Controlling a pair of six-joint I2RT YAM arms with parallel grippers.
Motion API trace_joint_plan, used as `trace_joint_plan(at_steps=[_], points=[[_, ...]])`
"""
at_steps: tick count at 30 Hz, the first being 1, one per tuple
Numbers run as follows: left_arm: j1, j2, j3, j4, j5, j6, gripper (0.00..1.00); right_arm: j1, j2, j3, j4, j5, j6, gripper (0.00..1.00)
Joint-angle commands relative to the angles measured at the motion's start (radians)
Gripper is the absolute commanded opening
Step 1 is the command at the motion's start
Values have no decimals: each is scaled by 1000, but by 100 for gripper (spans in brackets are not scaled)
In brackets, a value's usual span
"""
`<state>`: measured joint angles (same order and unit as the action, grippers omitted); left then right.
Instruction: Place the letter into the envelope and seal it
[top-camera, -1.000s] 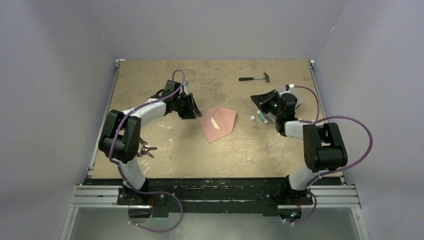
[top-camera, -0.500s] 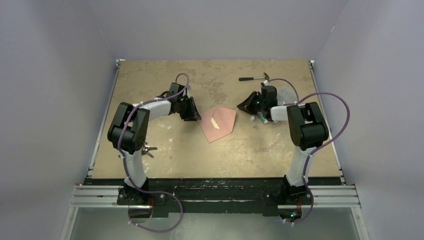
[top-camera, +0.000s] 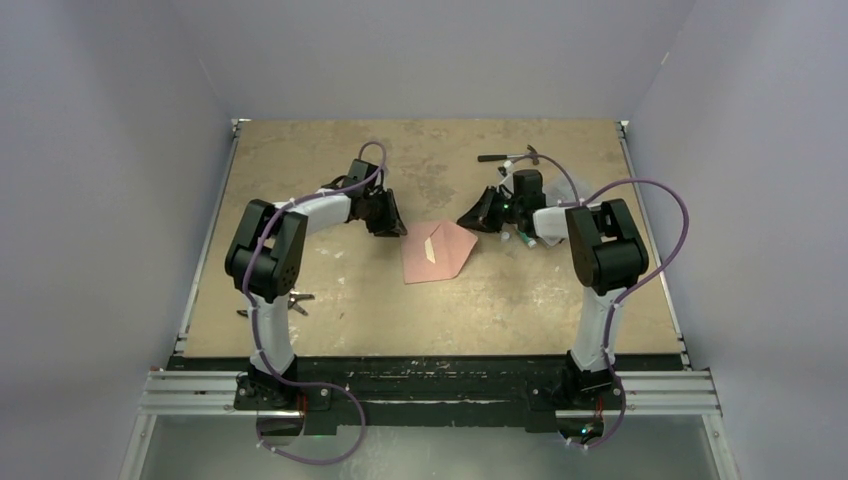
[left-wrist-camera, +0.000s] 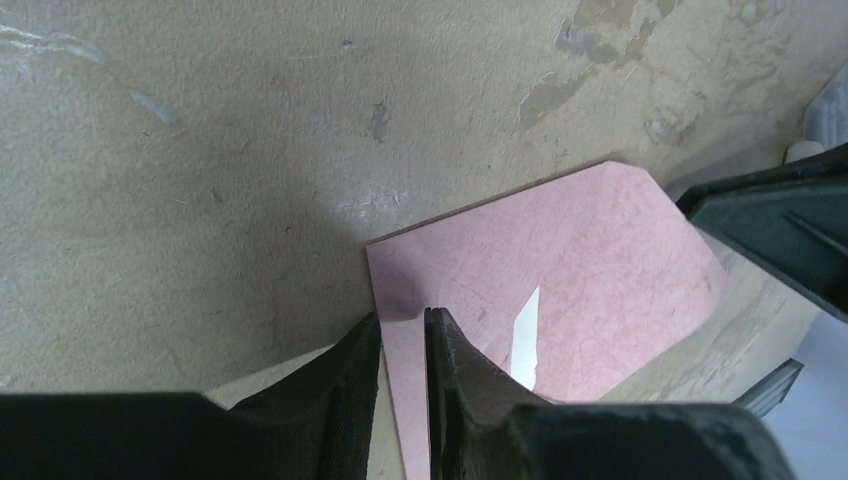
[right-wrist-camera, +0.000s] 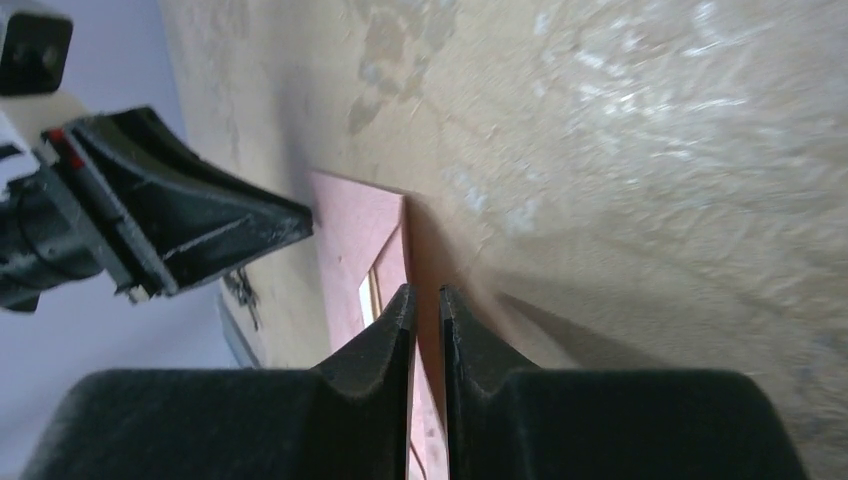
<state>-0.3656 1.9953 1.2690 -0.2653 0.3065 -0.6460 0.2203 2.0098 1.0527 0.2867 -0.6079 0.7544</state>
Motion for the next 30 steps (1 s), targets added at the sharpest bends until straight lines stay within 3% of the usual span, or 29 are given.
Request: trace_joint_plan(at_steps=[1,6,12,22,30], points=[[-14,70,-13,-98,-114,1,22,15,-19,30,-17,-146,-41,15],[-18,78,-25,-85,-108,-10,22,36,-16,-11,64,-228,-6,15],[-18,88,-46,-68,-88,-20,21,72,-18,-59,205,-219,98,16],[-17,84,-76,-52,-73,-17,20,137,-51,-119,374,-2,190,21],[-18,85,-72,-56,-65,-11,20,146,-140,-153,332,121,80,23]])
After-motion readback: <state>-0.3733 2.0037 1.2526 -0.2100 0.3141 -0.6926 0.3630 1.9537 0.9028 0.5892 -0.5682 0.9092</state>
